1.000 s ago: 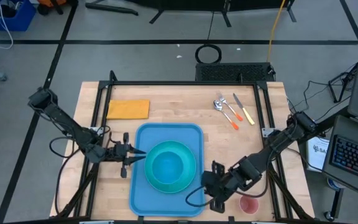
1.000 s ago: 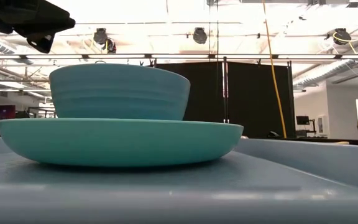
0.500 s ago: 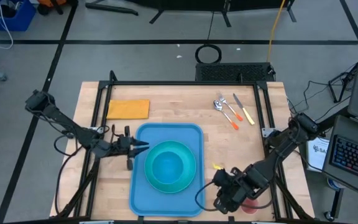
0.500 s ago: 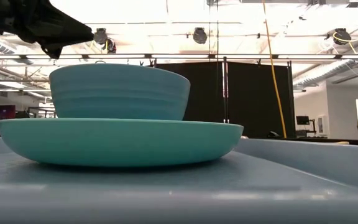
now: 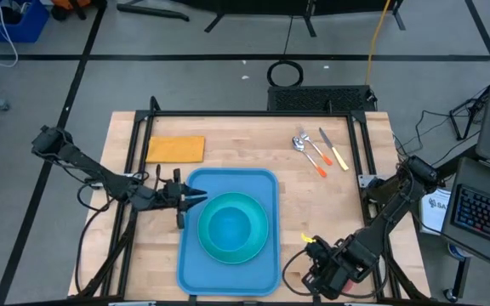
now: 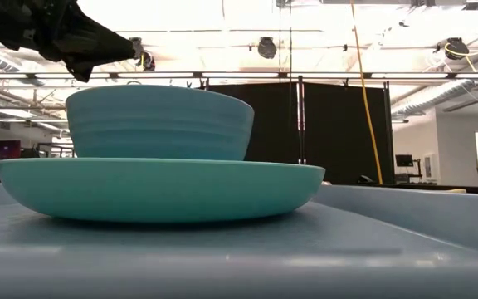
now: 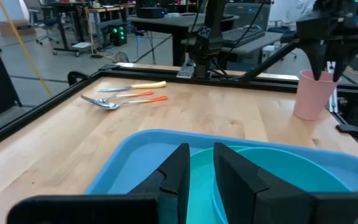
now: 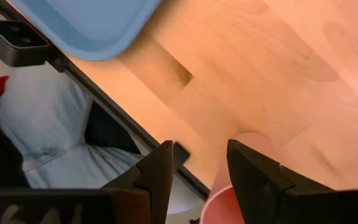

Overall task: Set up tray
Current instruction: Put the pink cup on the blue tray to the bottom right of the light blue plate

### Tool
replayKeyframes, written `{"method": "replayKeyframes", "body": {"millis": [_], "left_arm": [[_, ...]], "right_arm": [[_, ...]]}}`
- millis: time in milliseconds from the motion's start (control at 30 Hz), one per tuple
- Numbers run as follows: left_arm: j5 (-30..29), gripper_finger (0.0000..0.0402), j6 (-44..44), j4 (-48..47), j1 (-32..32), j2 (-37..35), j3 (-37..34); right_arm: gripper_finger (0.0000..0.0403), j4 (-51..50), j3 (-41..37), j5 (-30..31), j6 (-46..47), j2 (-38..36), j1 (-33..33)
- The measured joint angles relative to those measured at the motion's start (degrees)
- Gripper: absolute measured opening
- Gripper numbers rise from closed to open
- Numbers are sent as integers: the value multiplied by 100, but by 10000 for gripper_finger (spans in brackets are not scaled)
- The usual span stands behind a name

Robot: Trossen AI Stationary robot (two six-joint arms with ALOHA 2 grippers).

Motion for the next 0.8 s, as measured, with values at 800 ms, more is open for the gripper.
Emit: {"method": "replayKeyframes", "body": {"millis": [800], "left_arm": [[478,77,72,7,547,0,0]], "right_arm": [[144,-211,0,-450,1410,0,401]]}}
